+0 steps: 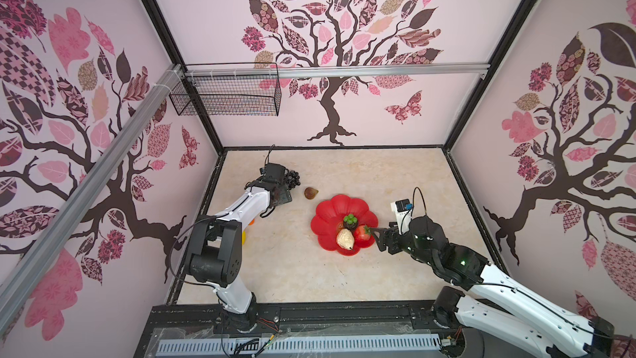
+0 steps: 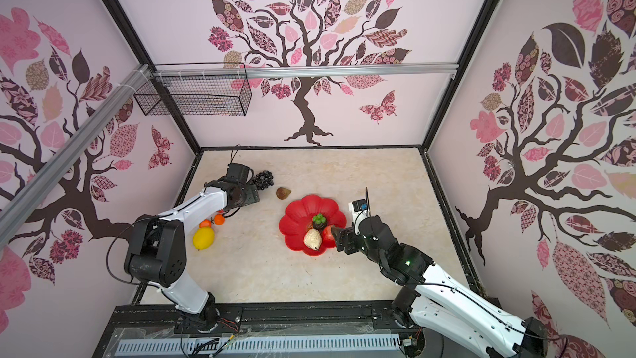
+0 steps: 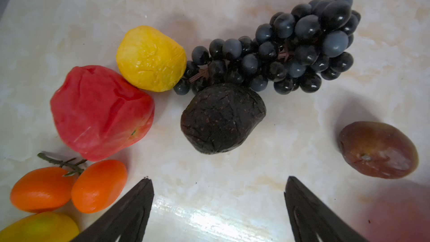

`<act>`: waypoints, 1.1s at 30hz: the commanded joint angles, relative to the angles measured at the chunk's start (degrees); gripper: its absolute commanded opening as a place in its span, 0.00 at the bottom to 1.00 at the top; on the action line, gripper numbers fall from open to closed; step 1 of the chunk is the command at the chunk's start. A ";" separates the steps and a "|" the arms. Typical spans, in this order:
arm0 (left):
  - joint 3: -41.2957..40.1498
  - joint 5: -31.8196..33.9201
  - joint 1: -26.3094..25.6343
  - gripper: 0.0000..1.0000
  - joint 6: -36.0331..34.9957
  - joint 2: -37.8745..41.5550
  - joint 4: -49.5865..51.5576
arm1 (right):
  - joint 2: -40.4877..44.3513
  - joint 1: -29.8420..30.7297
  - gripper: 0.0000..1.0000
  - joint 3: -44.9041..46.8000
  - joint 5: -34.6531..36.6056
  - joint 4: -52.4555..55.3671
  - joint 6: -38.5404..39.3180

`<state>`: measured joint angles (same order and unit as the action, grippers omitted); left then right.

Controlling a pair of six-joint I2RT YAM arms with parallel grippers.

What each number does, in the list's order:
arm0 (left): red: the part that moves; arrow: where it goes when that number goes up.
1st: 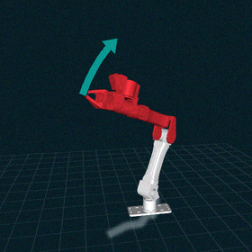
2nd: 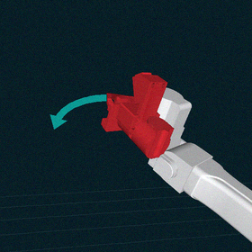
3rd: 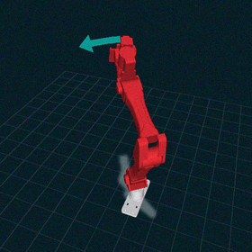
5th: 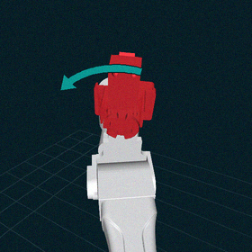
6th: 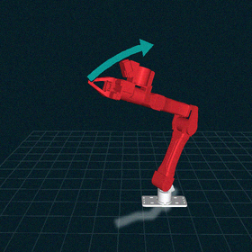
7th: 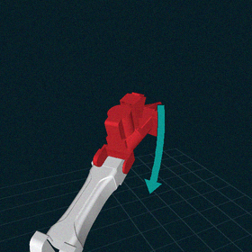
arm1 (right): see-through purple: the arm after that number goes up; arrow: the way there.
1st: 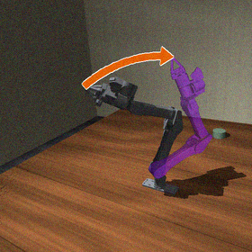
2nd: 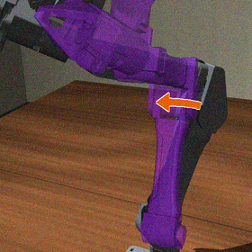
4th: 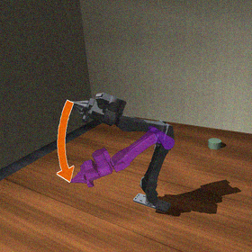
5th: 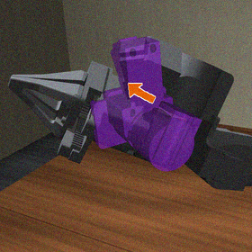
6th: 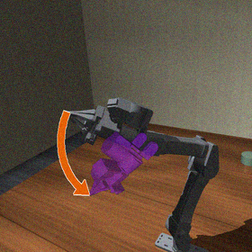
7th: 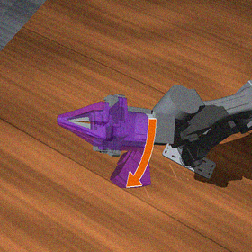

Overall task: Arrange fruit in a fruit bowl
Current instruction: Move the fruit to the top-left of the table.

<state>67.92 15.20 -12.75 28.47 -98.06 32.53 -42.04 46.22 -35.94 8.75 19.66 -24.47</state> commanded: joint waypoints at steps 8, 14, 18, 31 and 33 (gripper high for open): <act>9.20 0.04 2.22 0.96 -0.23 -7.65 3.40 | 0.28 0.32 0.86 0.00 -0.74 0.64 -0.62; 11.18 -3.30 4.05 0.98 -1.02 -10.75 2.04 | -0.35 0.32 0.87 0.08 -0.68 0.38 -0.69; 11.45 -6.30 5.63 0.98 -1.19 -11.92 0.79 | -0.91 0.30 0.87 0.00 -0.82 0.20 -0.74; 10.36 -17.58 5.24 0.93 -1.78 -12.17 -1.62 | -1.55 0.28 0.88 1.00 -1.03 -0.31 -0.76; 9.04 -17.06 4.36 0.93 -1.88 -10.68 -1.52 | -1.72 0.28 0.88 1.14 -1.25 -0.35 -0.79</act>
<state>77.23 0.10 -7.16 26.96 -110.45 31.64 -43.44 46.22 -35.55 7.86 19.25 -24.69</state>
